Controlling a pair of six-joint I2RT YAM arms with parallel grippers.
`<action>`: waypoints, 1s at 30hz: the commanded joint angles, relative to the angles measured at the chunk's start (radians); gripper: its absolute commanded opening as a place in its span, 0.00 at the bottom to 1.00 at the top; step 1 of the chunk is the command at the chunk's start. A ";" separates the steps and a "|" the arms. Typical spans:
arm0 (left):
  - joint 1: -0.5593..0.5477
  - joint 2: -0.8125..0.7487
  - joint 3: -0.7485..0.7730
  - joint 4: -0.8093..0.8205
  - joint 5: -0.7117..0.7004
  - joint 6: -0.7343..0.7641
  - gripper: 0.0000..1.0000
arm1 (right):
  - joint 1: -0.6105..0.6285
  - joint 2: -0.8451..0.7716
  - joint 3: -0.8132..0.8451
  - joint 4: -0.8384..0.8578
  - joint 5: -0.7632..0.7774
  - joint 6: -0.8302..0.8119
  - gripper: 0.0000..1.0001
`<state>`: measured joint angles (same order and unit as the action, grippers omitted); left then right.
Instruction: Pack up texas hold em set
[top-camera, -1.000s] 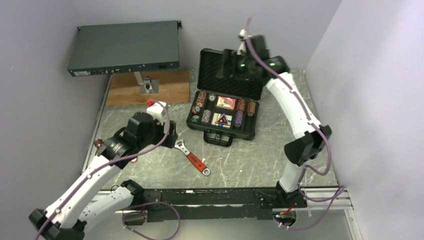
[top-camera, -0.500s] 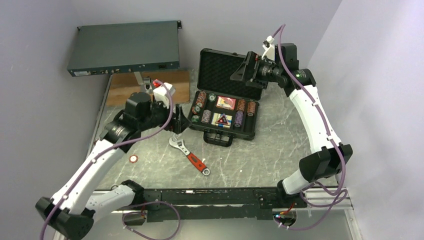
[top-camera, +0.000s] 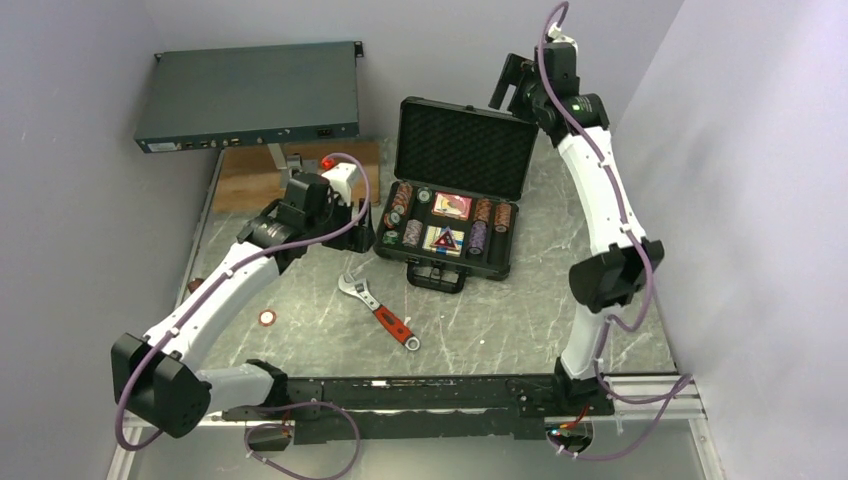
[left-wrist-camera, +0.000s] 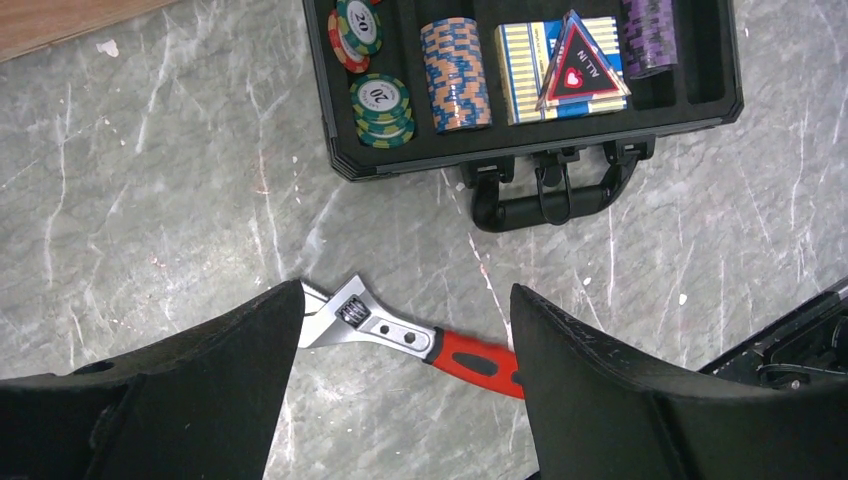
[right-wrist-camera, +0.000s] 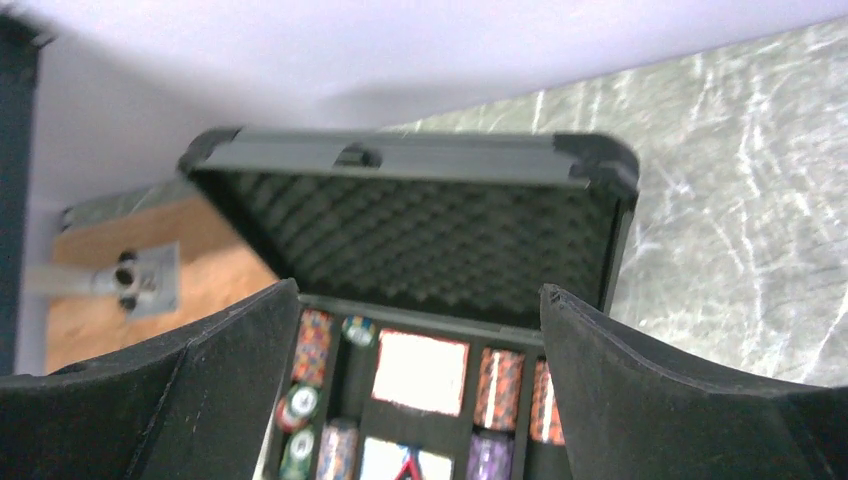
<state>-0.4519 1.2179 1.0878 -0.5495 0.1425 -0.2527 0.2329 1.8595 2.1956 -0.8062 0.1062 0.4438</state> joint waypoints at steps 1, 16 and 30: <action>0.002 -0.058 0.008 0.003 0.010 0.003 0.81 | -0.002 0.114 0.124 0.066 0.184 0.004 0.91; 0.002 -0.315 -0.169 -0.050 0.018 -0.042 0.82 | -0.117 0.373 0.281 0.389 0.184 0.009 0.80; 0.003 -0.349 -0.204 -0.059 -0.029 -0.038 0.84 | -0.221 0.504 0.128 0.774 -0.059 0.235 0.72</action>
<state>-0.4519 0.8871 0.8974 -0.6178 0.1410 -0.2825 0.0193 2.3447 2.3486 -0.1963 0.1429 0.5964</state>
